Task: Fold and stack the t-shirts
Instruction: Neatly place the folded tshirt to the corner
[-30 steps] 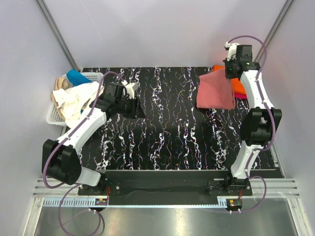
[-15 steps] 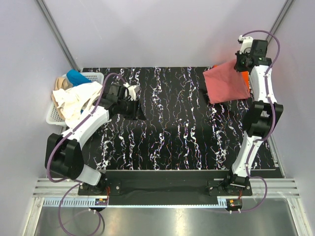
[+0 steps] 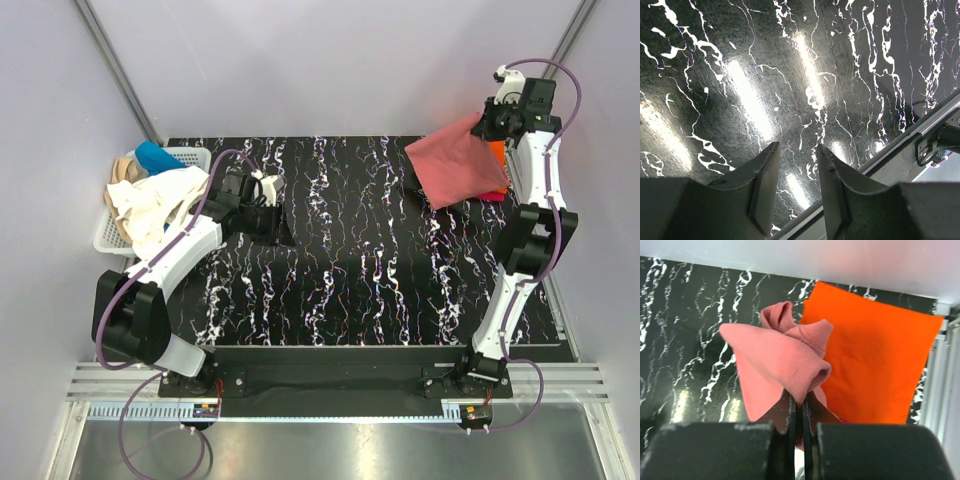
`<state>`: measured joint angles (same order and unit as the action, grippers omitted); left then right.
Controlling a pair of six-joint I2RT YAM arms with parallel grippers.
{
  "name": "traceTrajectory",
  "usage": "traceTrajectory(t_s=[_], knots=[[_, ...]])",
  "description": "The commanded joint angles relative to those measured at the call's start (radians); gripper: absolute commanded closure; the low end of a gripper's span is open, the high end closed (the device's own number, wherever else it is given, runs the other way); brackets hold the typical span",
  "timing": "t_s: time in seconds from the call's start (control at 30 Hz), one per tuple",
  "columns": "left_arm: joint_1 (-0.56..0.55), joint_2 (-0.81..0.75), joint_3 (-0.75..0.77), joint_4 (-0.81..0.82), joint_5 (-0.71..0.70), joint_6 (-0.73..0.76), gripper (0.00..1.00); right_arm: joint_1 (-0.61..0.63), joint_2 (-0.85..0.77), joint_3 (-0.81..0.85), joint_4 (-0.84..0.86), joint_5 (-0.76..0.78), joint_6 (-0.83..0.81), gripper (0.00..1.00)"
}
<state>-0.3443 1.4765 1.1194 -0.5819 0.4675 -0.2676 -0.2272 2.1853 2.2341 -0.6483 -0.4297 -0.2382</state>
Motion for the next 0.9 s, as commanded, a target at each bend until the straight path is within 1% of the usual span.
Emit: traceTrajectory(t_s=[0.0, 0.3, 0.5, 0.57, 0.7, 0.8, 0.87], knots=[[0.004, -0.004, 0.036, 0.014, 0.000, 0.013, 0.60, 0.003, -0.111, -0.001, 0.058, -0.076, 0.037, 1.00], [0.005, -0.019, 0.036, 0.014, -0.012, 0.014, 0.60, 0.005, -0.127, 0.061, 0.056, -0.144, 0.102, 1.00], [0.008, -0.028, 0.036, 0.014, -0.021, 0.018, 0.60, -0.001, -0.085, 0.122, 0.049, -0.086, 0.120, 1.00], [0.010, -0.030, 0.037, 0.013, -0.018, 0.019, 0.60, -0.017, -0.042, 0.168, 0.026, -0.080, 0.128, 1.00], [0.010, -0.032, 0.037, 0.008, -0.026, 0.022, 0.60, -0.041, 0.025, 0.206, 0.013, -0.066, 0.132, 1.00], [0.011, -0.028, 0.039, 0.007, -0.023, 0.022, 0.60, -0.067, 0.112, 0.280, 0.006, -0.069, 0.146, 1.00], [0.011, -0.022, 0.042, 0.004, -0.023, 0.024, 0.60, -0.089, 0.215, 0.343, -0.007, -0.083, 0.164, 1.00]])
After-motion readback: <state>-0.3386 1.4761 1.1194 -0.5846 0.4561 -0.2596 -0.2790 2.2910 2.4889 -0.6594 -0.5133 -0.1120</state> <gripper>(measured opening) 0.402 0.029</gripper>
